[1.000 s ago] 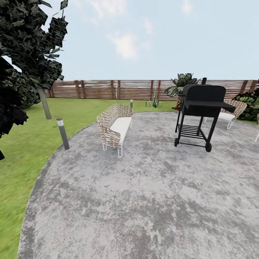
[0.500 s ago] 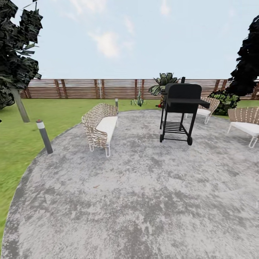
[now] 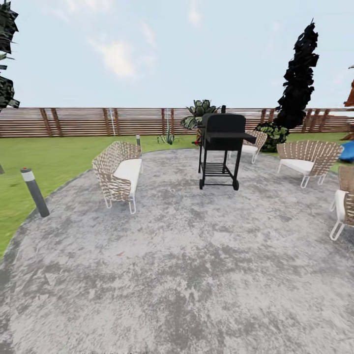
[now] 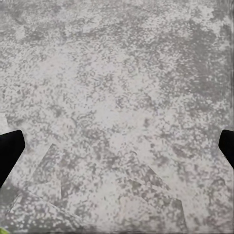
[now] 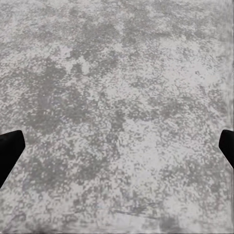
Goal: Pick up the pesticide atomizer in the garden and spray insectifuge to fully cover both potted plants in the garden.
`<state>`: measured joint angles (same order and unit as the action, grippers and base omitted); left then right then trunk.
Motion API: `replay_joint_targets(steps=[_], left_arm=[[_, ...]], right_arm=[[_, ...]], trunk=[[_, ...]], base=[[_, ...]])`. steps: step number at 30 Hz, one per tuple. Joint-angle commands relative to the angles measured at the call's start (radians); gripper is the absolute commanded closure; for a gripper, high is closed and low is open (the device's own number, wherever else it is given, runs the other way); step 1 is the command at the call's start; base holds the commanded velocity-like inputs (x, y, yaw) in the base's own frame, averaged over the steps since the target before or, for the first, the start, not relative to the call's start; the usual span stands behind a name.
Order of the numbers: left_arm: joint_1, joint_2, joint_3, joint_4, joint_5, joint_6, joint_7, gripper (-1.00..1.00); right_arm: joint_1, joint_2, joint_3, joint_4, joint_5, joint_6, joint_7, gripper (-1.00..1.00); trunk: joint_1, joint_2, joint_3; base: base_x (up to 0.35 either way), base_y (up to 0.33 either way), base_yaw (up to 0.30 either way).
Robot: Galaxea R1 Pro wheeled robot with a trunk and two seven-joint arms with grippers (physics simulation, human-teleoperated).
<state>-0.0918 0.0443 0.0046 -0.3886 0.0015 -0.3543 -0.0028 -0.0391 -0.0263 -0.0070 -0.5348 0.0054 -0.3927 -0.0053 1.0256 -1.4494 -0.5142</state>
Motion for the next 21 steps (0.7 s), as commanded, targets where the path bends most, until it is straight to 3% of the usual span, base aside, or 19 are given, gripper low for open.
replay_joint_targets(steps=[1, 8, 21], left_arm=[[0.0, 0.0, 0.0, 0.001, 0.0, -0.003, 0.0, -1.0], [0.0, 0.0, 0.0, 0.001, 0.0, -0.003, 0.0, -1.0], [0.0, 0.0, 0.0, 0.002, 0.0, -0.003, 0.0, -1.0]], right_arm=[[-0.001, 0.0, -0.001, 0.001, 0.001, -0.003, -0.001, -1.0], [-0.001, 0.001, -0.001, 0.002, 0.001, -0.003, 0.0, -1.0], [-0.001, 0.001, -0.001, 0.002, 0.001, -0.003, 0.0, -1.0]], trunk=[[-0.001, -0.001, -0.001], [-0.001, -0.001, -0.001], [-0.001, -0.001, -0.001]], base=[[-0.292, 0.153, -0.295], [-0.305, 0.119, -0.295], [-0.323, 0.011, -0.299]])
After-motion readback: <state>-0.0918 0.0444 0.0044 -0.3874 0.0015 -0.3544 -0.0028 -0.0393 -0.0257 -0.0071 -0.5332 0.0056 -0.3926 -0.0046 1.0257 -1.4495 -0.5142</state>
